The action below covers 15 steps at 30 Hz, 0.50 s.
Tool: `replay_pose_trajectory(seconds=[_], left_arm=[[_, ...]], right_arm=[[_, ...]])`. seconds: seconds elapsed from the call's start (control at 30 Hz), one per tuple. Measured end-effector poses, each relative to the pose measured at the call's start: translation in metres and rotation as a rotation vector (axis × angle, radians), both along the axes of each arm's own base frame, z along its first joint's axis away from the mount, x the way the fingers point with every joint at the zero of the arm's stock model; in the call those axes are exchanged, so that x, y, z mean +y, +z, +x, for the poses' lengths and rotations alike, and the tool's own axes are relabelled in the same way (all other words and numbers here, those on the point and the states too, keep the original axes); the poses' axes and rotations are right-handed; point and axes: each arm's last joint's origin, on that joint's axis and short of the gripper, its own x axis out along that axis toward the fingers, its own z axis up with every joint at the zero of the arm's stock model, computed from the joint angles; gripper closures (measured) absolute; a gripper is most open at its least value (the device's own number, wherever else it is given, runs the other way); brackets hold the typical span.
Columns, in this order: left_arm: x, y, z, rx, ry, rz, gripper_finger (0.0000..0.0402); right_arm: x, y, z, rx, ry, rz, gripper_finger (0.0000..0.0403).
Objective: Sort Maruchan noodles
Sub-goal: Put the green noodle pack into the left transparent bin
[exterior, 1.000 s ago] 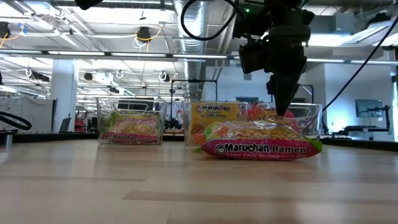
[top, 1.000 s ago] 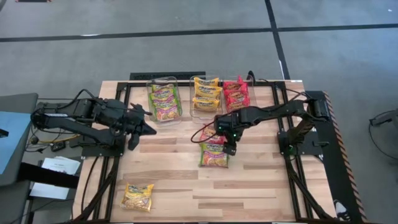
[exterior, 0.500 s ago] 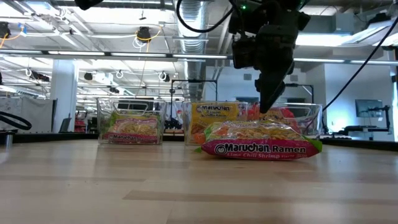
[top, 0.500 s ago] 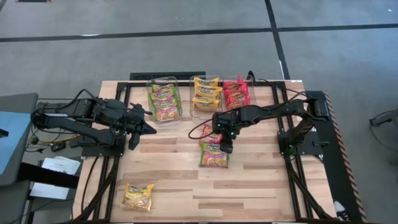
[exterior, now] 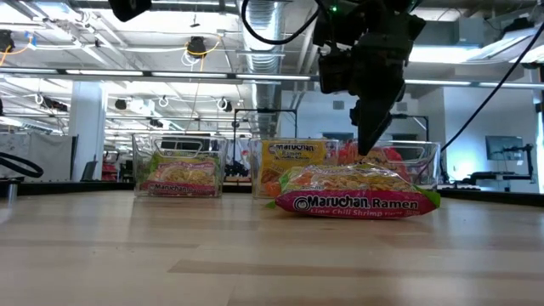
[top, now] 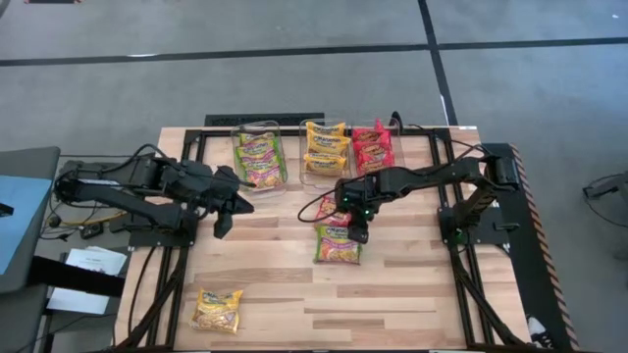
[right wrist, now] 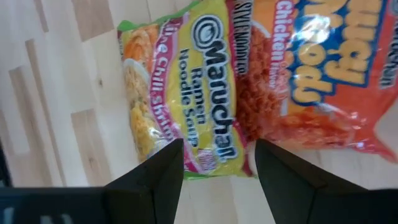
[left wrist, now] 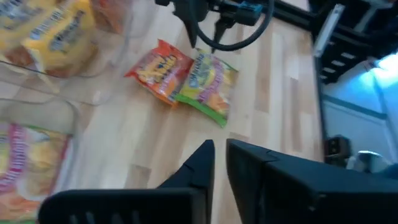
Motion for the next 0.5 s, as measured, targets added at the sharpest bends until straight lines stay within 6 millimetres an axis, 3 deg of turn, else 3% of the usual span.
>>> replay_pose_trajectory(seconds=[0.27, 0.5], left_arm=[[0.016, 0.011, 0.0, -0.062, 0.16, 0.109, 0.0303], [0.025, 0.035, -0.006, -0.133, 0.244, 0.175, 0.0268]], right_arm=[[-0.006, 0.0, 0.0, -0.005, -0.006, -0.038, 0.0183], [0.001, -0.024, 0.012, 0.042, 0.028, -0.038, 0.0183]])
